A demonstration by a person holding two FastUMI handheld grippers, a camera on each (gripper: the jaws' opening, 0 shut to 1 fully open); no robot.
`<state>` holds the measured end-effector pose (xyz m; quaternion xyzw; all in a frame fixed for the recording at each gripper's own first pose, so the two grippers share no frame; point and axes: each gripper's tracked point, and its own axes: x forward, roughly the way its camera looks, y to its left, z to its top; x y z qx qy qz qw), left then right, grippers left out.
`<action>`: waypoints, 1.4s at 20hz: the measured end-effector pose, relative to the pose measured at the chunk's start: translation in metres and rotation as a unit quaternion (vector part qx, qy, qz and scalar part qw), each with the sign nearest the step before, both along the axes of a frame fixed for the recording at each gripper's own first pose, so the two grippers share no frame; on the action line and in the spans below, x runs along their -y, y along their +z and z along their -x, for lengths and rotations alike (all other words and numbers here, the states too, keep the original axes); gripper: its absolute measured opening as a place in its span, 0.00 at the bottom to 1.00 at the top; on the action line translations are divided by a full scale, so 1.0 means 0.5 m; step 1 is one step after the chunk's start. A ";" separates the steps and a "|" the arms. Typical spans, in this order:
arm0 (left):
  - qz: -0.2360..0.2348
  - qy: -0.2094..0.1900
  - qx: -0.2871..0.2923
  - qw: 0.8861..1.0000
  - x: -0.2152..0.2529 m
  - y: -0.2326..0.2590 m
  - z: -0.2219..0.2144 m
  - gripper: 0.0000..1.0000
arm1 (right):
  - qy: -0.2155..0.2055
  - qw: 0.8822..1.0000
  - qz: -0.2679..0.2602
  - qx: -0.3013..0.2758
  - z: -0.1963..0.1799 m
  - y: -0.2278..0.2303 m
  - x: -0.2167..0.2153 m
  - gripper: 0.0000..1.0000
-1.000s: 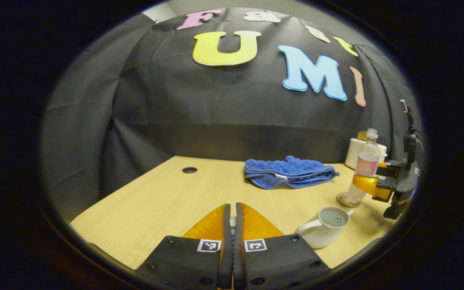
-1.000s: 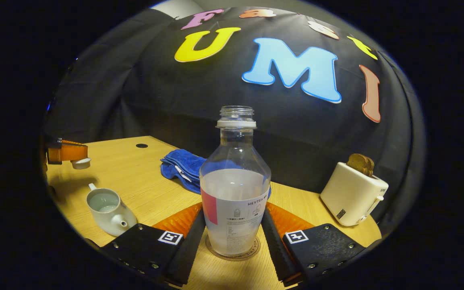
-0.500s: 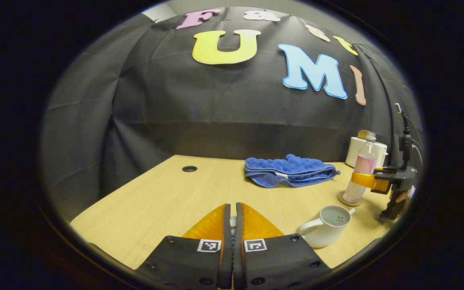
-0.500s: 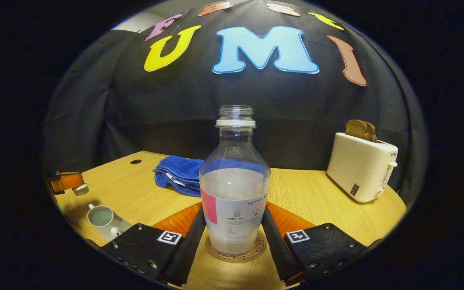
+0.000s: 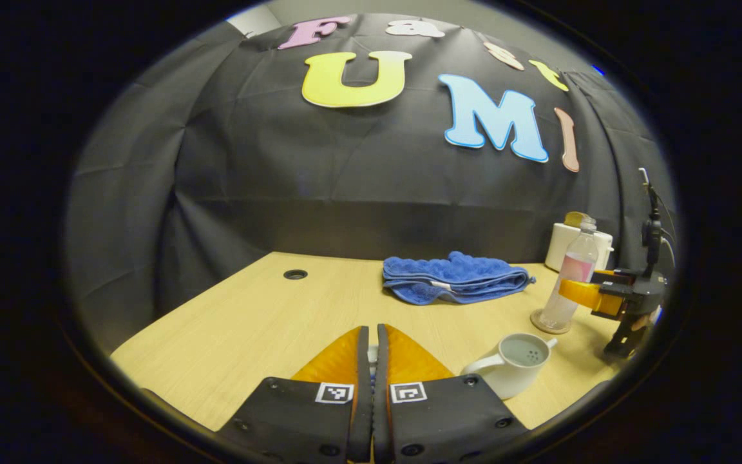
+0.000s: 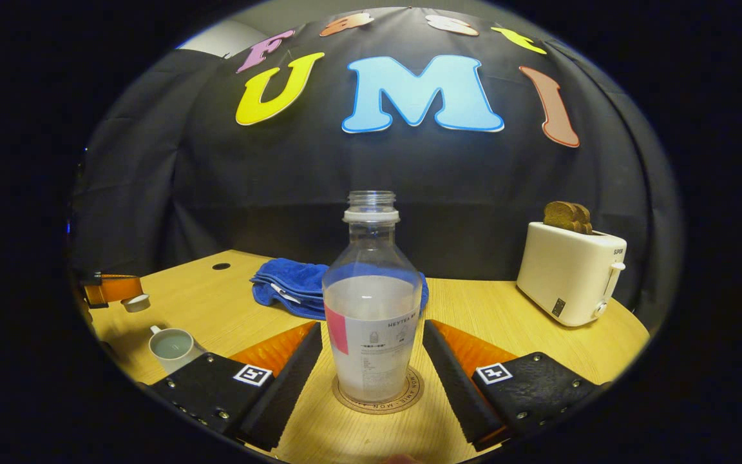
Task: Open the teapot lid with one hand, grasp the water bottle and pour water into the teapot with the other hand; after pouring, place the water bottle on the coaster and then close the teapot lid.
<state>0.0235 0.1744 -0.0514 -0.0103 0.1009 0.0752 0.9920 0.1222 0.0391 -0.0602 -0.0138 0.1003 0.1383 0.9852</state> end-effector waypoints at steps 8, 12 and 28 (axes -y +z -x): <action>-0.003 -0.034 0.020 0.999 0.102 0.030 -0.015 0.07 | -0.011 1.000 0.007 0.028 0.066 0.014 0.034 0.99; -0.001 -0.054 0.017 0.998 0.167 0.023 -0.027 0.07 | -0.016 0.999 0.019 0.037 0.093 0.011 0.056 0.99; -0.009 -0.087 0.014 0.996 0.302 0.005 -0.048 0.08 | -0.019 0.998 0.009 0.051 0.130 0.009 0.105 0.99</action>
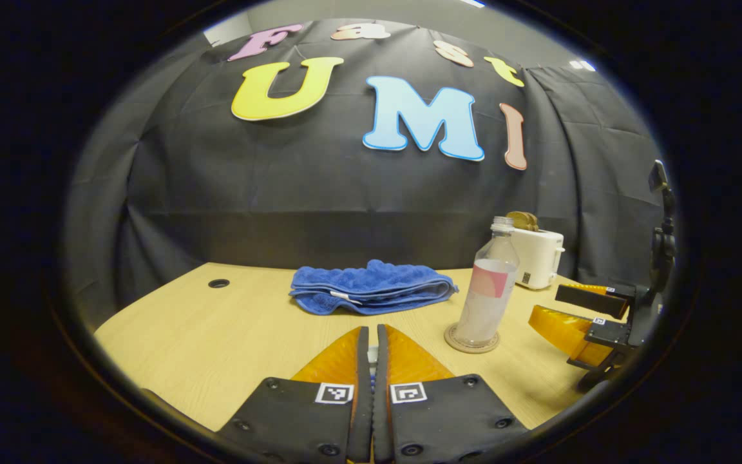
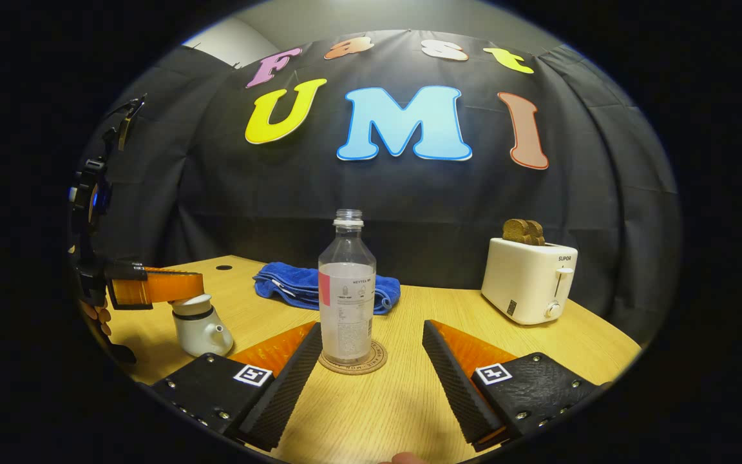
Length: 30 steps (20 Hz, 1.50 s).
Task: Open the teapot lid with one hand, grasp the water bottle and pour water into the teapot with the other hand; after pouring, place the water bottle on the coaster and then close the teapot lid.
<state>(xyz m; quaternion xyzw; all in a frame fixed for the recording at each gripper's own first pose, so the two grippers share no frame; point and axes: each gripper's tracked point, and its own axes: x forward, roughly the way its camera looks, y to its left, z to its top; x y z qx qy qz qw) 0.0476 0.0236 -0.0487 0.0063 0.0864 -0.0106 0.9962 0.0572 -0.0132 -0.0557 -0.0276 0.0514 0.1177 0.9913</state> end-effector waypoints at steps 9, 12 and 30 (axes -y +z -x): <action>-0.017 0.015 -0.004 1.000 -0.012 -0.016 -0.002 0.07 | -0.001 1.000 -0.001 0.006 0.002 0.005 0.007 0.99; -0.008 0.014 -0.003 1.000 -0.011 -0.015 -0.007 0.17 | 0.000 1.000 0.001 0.005 0.002 0.004 0.006 0.99; -0.004 0.015 0.039 0.999 0.011 0.052 0.123 0.29 | -0.005 1.000 -0.009 0.023 0.126 0.046 -0.060 0.99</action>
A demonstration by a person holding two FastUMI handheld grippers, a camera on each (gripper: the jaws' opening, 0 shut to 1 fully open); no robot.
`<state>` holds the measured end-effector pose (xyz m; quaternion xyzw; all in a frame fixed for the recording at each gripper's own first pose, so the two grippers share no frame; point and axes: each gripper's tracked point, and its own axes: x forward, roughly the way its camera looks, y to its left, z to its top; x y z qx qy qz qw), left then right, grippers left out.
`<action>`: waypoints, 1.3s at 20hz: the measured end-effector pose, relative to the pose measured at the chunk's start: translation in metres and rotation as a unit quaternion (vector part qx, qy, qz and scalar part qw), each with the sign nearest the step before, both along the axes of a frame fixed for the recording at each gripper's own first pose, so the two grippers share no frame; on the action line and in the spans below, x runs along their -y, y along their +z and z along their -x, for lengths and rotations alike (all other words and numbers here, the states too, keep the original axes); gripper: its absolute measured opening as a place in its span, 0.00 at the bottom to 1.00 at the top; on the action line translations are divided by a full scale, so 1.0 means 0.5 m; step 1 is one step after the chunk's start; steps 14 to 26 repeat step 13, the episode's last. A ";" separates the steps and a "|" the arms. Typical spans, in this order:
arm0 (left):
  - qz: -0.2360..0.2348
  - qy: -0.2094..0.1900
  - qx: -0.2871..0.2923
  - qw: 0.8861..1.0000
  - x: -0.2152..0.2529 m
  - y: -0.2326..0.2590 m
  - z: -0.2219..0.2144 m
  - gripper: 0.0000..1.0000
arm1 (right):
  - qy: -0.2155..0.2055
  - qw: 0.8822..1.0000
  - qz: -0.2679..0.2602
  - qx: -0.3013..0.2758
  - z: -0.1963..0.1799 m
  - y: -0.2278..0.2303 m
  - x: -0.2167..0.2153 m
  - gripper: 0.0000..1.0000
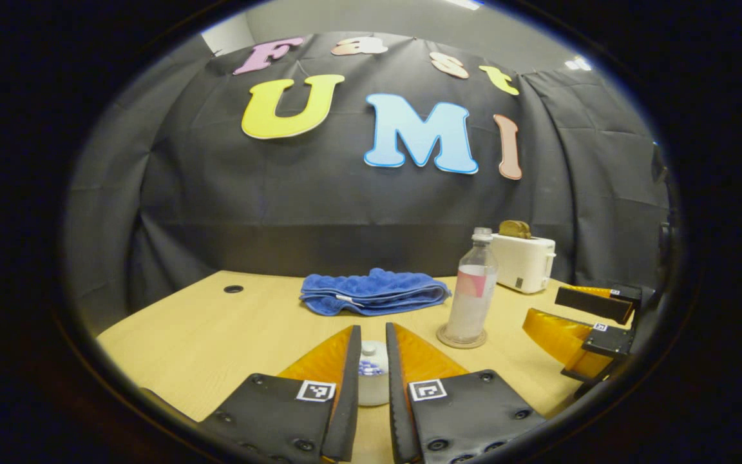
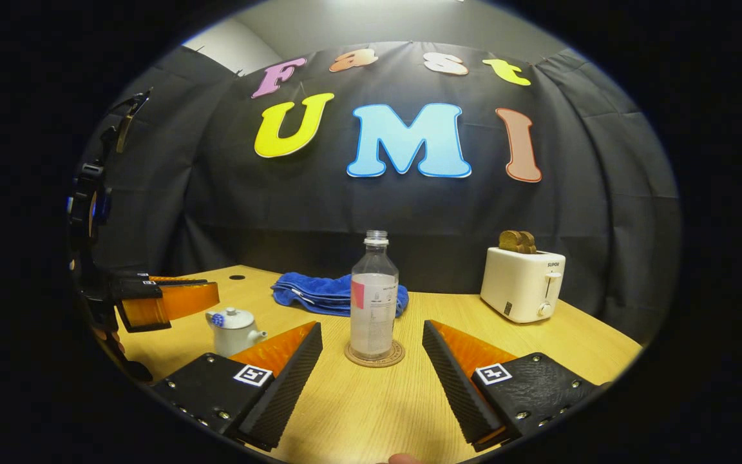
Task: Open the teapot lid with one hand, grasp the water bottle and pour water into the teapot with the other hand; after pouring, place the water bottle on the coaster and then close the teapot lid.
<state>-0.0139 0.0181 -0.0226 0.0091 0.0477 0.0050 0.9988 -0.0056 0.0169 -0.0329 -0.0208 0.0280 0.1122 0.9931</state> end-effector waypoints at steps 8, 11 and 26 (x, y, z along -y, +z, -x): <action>0.000 0.013 0.013 1.000 0.018 -0.007 0.133 0.29 | -0.020 1.000 0.004 0.017 0.110 -0.003 -0.014 0.99; -0.008 0.018 0.023 1.000 0.022 -0.004 0.171 0.29 | -0.026 0.999 -0.013 0.019 0.128 -0.009 -0.012 0.99; -0.014 0.019 0.026 0.999 0.029 -0.009 0.181 0.29 | -0.030 0.999 -0.020 0.019 0.132 -0.017 -0.008 0.99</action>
